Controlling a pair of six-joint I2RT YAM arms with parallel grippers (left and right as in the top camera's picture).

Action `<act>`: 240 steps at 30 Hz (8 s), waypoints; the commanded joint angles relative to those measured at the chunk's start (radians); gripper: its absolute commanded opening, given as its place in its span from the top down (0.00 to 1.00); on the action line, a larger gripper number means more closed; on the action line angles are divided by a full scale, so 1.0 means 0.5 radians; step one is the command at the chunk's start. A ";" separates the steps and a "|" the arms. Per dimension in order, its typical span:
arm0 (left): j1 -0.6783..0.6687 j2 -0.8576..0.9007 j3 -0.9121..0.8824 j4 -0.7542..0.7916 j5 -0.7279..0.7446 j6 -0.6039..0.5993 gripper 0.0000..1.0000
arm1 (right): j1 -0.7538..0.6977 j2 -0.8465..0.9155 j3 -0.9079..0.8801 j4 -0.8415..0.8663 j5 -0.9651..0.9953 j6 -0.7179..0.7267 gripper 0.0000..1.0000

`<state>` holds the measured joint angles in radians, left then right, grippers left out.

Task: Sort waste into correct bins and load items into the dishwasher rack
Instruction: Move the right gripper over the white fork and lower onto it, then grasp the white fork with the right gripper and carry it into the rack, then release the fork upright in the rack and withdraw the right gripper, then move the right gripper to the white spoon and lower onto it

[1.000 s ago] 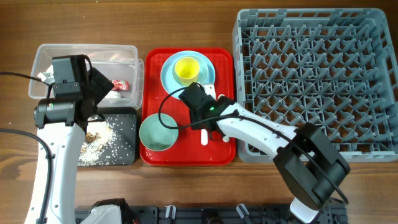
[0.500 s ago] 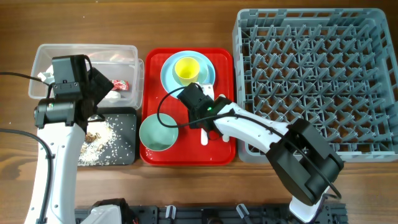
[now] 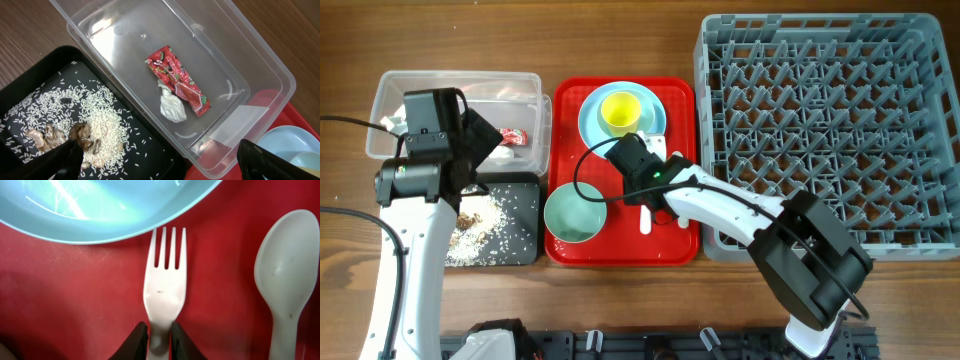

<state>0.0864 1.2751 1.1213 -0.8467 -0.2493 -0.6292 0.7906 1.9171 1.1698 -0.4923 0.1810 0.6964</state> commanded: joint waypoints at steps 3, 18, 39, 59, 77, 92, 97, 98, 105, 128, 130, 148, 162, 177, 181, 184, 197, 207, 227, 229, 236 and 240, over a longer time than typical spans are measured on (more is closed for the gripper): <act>0.009 -0.018 0.024 0.000 -0.012 0.032 0.00 | 0.006 0.052 -0.001 -0.004 0.043 0.095 0.85; 0.009 -0.018 0.024 0.000 -0.012 0.032 0.00 | 0.006 0.080 -0.001 -0.059 -0.006 0.185 0.81; 0.009 -0.018 0.024 0.000 -0.012 0.032 0.00 | -0.154 -0.673 0.035 -0.298 -0.205 -0.124 0.96; 0.009 -0.018 0.024 0.000 -0.012 0.032 0.00 | -0.909 -0.896 0.025 -0.704 0.317 -0.864 0.96; 0.009 -0.018 0.024 0.000 -0.012 0.032 0.00 | -0.967 -0.515 0.025 -0.631 0.300 -1.073 0.68; 0.009 -0.018 0.024 0.000 -0.012 0.032 0.00 | -0.883 -0.558 0.469 -0.866 -0.173 -1.123 0.56; 0.009 -0.018 0.024 0.000 -0.012 0.032 0.00 | -0.821 -0.562 0.593 -0.774 -0.695 -0.714 0.52; 0.009 -0.018 0.024 0.000 -0.012 0.032 0.00 | -0.804 -0.562 0.593 -0.738 -0.816 -0.600 0.52; 0.009 -0.018 0.024 0.000 -0.012 0.032 0.00 | -0.500 -0.555 0.591 -0.621 -0.714 -0.237 0.51; 0.009 -0.018 0.024 0.000 -0.012 0.032 0.00 | 0.298 0.058 0.584 -0.426 0.352 -0.105 0.50; 0.009 -0.018 0.024 0.000 -0.012 0.032 0.00 | 0.298 0.083 0.584 -0.381 0.260 -0.143 0.50; 0.009 -0.018 0.024 0.000 -0.012 0.032 0.00 | 0.288 0.230 0.579 -0.327 0.285 -0.138 0.49; 0.009 -0.018 0.024 0.000 -0.012 0.032 0.00 | 0.267 0.383 0.575 -0.318 0.332 -0.137 0.49; 0.009 -0.018 0.024 0.000 -0.012 0.032 0.00 | 0.144 0.233 0.578 -0.616 0.533 -0.008 0.48; 0.009 -0.018 0.024 0.000 -0.012 0.032 0.00 | 0.043 0.235 0.577 -0.771 0.488 0.136 0.47; 0.009 -0.018 0.024 0.000 -0.012 0.032 0.00 | -0.034 0.236 0.577 -0.789 0.323 0.125 0.47; 0.009 -0.018 0.024 0.000 -0.012 0.032 0.00 | -0.130 0.242 0.447 -0.780 0.262 0.127 0.46; 0.009 -0.018 0.024 0.000 -0.012 0.032 0.00 | -0.168 0.242 0.420 -0.780 0.144 0.125 0.46; 0.009 -0.018 0.024 0.000 -0.012 0.032 0.00 | -0.169 0.242 0.365 -0.710 -0.117 0.092 0.53; 0.009 -0.018 0.024 0.000 -0.012 0.032 0.00 | -0.169 0.242 0.365 -0.655 -0.221 0.017 0.53; 0.009 -0.018 0.024 0.000 -0.012 0.032 0.00 | -0.169 0.242 0.365 -0.583 -0.340 -0.036 0.53; 0.009 -0.018 0.024 0.000 -0.012 0.032 0.00 | -0.169 0.242 0.365 -0.573 -0.305 -0.090 0.53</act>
<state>0.0864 1.2751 1.1213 -0.8467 -0.2493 -0.6292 0.7067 2.0399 1.3739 -0.7872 0.0525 0.6868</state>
